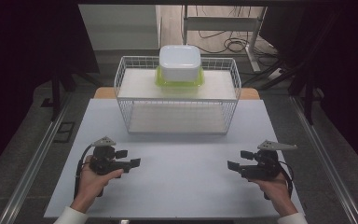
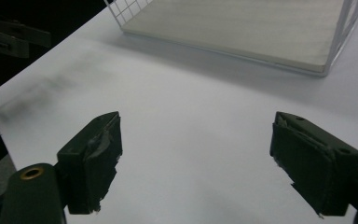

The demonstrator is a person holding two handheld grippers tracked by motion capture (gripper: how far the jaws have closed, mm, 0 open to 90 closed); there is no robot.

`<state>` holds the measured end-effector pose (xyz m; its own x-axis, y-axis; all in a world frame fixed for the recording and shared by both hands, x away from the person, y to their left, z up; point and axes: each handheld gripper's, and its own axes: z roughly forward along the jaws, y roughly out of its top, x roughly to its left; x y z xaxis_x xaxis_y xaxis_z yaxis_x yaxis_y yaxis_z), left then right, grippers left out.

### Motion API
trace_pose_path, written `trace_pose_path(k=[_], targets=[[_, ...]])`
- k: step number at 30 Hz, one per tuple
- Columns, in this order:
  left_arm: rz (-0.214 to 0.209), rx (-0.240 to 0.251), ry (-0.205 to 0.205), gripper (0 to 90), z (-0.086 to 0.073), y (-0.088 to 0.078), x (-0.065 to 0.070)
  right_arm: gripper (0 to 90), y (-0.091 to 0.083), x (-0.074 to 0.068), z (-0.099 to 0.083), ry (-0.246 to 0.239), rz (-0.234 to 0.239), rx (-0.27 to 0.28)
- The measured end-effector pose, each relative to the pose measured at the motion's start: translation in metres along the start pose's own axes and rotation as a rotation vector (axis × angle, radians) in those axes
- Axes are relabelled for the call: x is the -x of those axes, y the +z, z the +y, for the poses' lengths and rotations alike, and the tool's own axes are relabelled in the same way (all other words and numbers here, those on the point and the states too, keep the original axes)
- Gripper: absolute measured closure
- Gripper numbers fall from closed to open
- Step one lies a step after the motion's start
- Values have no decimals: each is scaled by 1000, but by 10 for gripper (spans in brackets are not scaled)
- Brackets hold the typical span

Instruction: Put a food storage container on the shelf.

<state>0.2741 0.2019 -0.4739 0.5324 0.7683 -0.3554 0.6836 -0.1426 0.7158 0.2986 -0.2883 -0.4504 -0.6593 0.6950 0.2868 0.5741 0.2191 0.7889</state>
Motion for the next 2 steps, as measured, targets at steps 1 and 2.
trace_pose_path(k=[1, 2], targets=[[5, 1, -2, 256, 0, 0, -1, 160, 0, 1, -1, -7, -2, 2], [12, 2, 0, 254, 1, 1, -2, 157, 1, 1, -2, -12, -5, 1]])
